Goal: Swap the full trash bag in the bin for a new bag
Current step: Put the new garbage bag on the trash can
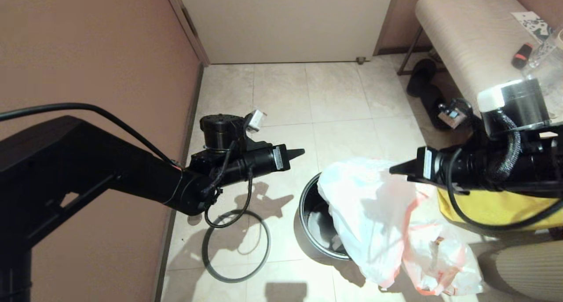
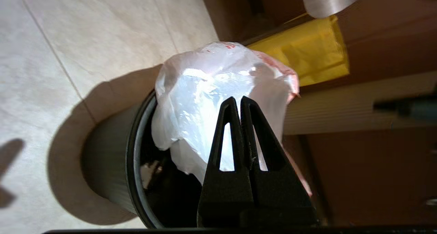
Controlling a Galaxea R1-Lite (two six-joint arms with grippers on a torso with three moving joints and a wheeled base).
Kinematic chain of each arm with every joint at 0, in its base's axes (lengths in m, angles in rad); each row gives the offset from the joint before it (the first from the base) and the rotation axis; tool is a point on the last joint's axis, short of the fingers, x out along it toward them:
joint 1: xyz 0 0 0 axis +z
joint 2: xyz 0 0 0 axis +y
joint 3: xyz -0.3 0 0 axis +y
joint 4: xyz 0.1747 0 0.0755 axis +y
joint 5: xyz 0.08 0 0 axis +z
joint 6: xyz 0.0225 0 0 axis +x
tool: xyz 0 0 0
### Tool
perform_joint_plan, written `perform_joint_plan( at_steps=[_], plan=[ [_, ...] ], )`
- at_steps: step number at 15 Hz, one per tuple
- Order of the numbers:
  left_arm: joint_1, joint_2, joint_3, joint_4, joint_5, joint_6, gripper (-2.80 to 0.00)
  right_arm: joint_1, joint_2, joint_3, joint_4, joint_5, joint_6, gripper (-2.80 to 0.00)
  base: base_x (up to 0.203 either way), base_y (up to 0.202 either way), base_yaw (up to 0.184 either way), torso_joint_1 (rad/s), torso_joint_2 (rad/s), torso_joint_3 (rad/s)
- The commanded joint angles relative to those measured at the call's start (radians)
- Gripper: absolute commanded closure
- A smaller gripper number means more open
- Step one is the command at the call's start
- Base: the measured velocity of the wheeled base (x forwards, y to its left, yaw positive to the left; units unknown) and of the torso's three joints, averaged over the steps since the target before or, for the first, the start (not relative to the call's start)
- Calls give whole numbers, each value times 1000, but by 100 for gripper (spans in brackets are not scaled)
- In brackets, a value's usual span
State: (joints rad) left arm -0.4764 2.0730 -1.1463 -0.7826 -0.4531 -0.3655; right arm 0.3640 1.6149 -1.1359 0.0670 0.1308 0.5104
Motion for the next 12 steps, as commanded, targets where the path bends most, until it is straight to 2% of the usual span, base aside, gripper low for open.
perform_joint_plan(
  at_steps=[1, 2, 3, 5, 6, 7, 9, 12],
  plan=[
    [-33, 8, -5, 0, 33, 64, 0, -96, 148, -65, -168, 24, -1, 0, 0, 0, 0, 0, 0, 0],
    [-68, 8, -29, 49, 58, 106, 0, -157, 207, -78, -207, 51, -13, 0, 0, 0, 0, 0, 0, 0],
    [-105, 8, -72, 163, 121, 169, 0, -228, 241, -81, -245, 70, -16, 0, 0, 0, 0, 0, 0, 0],
    [-178, 35, -203, 363, 275, 365, 0, -359, 262, -101, -319, 98, 56, 0, 0, 0, 0, 0, 0, 0],
    [-221, 60, -262, 415, 329, 421, 0, -402, 252, -123, -341, 107, 88, 0, 0, 0, 0, 0, 0, 0],
    [-249, 86, -335, 456, 364, 450, 0, -435, 226, -132, -351, 103, 101, 0, 0, 0, 0, 0, 0, 0],
    [-295, 145, -494, 572, 421, 503, 0, -449, 232, -139, -355, 62, 100, 0, 0, 0, 0, 0, 0, 0],
    [-376, 248, -707, 751, 475, 539, 0, -477, 240, -135, -356, 56, 72, 0, 0, 0, 0, 0, 0, 0]
  ],
)
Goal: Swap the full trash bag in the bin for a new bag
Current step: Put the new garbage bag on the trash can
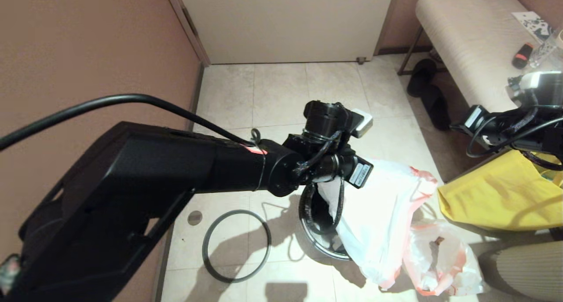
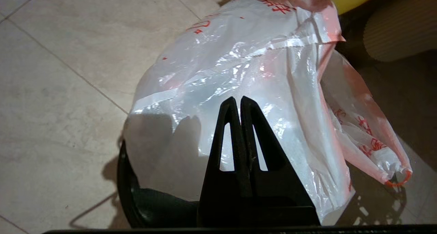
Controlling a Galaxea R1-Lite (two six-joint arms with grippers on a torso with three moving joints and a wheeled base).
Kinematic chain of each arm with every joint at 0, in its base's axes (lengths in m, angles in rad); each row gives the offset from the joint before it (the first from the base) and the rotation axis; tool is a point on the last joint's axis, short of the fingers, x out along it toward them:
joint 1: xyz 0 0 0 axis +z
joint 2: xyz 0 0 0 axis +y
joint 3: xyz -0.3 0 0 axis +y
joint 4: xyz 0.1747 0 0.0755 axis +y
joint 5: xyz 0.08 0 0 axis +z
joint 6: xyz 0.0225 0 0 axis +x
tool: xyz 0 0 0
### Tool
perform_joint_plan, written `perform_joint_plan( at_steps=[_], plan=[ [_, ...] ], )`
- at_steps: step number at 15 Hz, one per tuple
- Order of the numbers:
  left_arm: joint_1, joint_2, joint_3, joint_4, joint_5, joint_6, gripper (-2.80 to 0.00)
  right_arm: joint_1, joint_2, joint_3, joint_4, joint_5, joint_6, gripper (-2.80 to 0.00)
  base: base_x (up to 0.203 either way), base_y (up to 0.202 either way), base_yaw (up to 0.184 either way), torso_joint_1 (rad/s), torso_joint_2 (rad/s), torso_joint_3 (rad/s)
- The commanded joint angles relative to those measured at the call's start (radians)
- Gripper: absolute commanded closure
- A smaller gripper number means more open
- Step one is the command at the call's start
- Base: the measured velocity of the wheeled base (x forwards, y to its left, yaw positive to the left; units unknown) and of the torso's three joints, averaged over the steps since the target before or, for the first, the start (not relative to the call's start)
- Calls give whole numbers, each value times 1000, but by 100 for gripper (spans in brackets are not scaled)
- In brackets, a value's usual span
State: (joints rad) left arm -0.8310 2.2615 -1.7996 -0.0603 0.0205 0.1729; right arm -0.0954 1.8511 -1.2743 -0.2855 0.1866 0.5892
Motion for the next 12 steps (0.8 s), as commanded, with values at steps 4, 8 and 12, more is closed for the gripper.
perform_joint_plan(
  at_steps=[4, 8, 12],
  plan=[
    [-70, 157, -159, 149, 16, 80, 0, -107, 44, 26, 2, 69, -100, 0, 0, 0, 0, 0, 0, 0],
    [-31, 153, -142, 145, 37, 29, 0, -156, 76, -65, 368, 150, -266, 0, 0, 0, 0, 0, 0, 0],
    [14, 111, -124, 143, 102, -11, 0, -129, 76, -172, 706, 162, -407, 0, 0, 0, 0, 0, 0, 0]
  ],
)
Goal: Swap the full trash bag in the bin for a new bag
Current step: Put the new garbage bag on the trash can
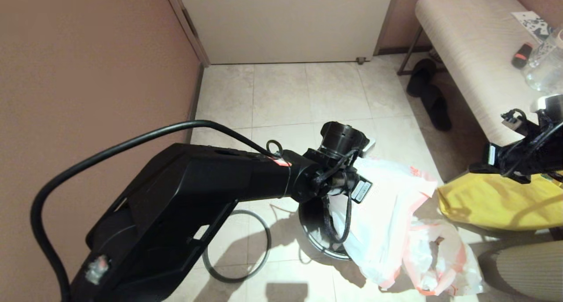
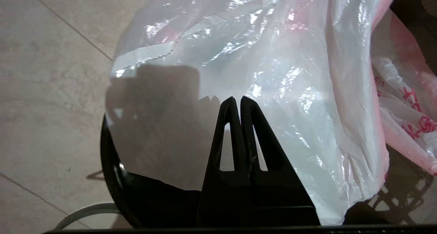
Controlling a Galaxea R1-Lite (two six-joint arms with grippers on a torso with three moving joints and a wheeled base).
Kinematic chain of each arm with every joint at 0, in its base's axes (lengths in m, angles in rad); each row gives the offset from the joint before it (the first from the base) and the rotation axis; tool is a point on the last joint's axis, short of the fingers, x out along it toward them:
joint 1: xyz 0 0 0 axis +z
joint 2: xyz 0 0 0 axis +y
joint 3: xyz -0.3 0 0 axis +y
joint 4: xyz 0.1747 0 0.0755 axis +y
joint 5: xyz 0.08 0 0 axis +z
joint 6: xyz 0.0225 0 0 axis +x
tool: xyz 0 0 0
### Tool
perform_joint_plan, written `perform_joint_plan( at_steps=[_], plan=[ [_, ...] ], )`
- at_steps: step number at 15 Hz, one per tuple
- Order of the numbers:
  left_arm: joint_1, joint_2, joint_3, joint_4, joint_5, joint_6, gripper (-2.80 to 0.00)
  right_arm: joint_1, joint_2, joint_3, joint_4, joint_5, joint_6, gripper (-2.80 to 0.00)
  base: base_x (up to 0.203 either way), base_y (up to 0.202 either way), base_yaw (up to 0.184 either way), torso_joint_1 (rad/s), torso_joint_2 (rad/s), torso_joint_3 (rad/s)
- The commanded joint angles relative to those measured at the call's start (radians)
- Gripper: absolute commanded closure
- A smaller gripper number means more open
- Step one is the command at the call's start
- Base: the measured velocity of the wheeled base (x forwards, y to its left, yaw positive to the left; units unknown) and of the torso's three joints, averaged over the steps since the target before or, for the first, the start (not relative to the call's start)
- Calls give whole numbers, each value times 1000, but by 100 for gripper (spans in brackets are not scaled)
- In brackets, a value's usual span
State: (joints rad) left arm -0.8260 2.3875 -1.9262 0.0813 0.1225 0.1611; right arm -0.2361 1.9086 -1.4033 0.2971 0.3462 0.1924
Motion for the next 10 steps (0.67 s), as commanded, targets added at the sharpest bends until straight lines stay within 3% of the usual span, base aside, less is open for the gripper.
perform_joint_plan(
  at_steps=[1, 3, 7, 10],
  plan=[
    [18, -23, 8, 1, 11, -3, 0, 25, 55, -83, 210, 5, -23, 0, 0, 0, 0, 0, 0, 0],
    [25, -36, 24, -12, 35, -5, 0, 55, 125, -161, 332, 22, -35, 0, 0, 0, 0, 0, 0, 0],
    [42, -96, 134, -101, 56, -4, 0, 87, 200, -171, 349, 193, -35, 0, 0, 0, 0, 0, 0, 0],
    [63, -128, 232, -180, 55, -5, 0, 89, 223, -174, 346, 154, -39, 0, 0, 0, 0, 0, 0, 0]
  ],
)
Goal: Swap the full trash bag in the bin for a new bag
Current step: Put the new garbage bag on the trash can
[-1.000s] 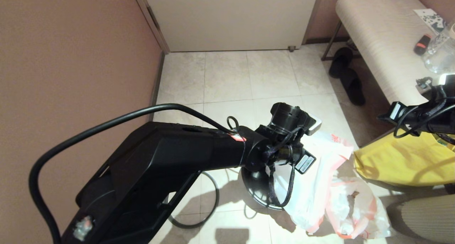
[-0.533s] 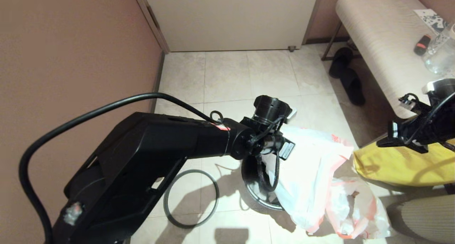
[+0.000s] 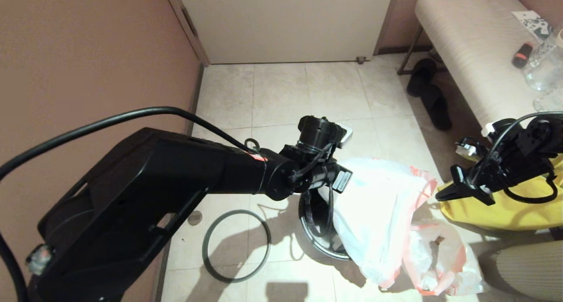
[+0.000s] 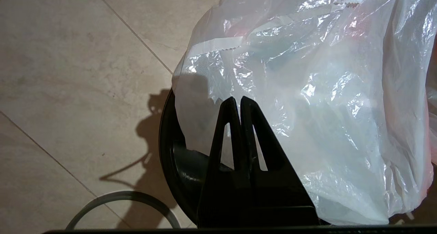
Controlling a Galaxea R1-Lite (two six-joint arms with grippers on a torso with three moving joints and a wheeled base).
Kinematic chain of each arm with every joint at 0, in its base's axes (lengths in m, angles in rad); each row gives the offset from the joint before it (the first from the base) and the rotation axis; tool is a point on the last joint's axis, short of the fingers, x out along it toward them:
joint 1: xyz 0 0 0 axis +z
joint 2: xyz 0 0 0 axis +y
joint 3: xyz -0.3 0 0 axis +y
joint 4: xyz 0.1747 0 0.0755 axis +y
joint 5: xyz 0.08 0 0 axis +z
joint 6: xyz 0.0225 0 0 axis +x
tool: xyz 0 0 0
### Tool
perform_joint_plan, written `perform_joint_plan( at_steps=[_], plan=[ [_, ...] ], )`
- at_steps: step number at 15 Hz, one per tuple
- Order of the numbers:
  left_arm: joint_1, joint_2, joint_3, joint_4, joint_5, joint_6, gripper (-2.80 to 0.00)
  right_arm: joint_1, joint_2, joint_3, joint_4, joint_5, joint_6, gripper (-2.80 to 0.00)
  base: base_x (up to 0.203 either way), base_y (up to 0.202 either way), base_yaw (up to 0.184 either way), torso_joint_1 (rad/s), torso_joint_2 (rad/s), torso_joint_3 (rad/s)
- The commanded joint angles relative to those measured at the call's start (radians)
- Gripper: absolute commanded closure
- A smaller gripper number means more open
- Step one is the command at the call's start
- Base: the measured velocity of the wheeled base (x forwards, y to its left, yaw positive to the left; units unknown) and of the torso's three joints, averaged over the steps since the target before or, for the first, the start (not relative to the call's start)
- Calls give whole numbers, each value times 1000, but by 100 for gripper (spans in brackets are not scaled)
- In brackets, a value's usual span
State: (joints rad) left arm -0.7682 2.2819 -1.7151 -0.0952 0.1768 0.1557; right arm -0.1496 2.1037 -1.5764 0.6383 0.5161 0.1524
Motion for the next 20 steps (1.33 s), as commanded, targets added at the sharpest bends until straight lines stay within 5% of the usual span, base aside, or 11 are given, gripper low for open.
perform_joint_plan(
  at_steps=[1, 7, 15, 20],
  plan=[
    [9, -33, 54, -25, 1, 1, 0, 7, 32, -1, 4, -62, 1, 0, 0, 0, 0, 0, 0, 0],
    [28, -66, 158, -119, -2, -6, 0, 41, 60, 16, -45, -105, 15, 0, 0, 0, 0, 0, 0, 0],
    [20, -153, 233, -145, -5, -44, 0, 75, 71, 203, -588, -100, 267, 0, 0, 0, 0, 0, 0, 0],
    [18, -165, 281, -164, -5, -59, 0, 112, 23, 230, -598, -61, 285, 0, 0, 0, 0, 0, 0, 0]
  ],
)
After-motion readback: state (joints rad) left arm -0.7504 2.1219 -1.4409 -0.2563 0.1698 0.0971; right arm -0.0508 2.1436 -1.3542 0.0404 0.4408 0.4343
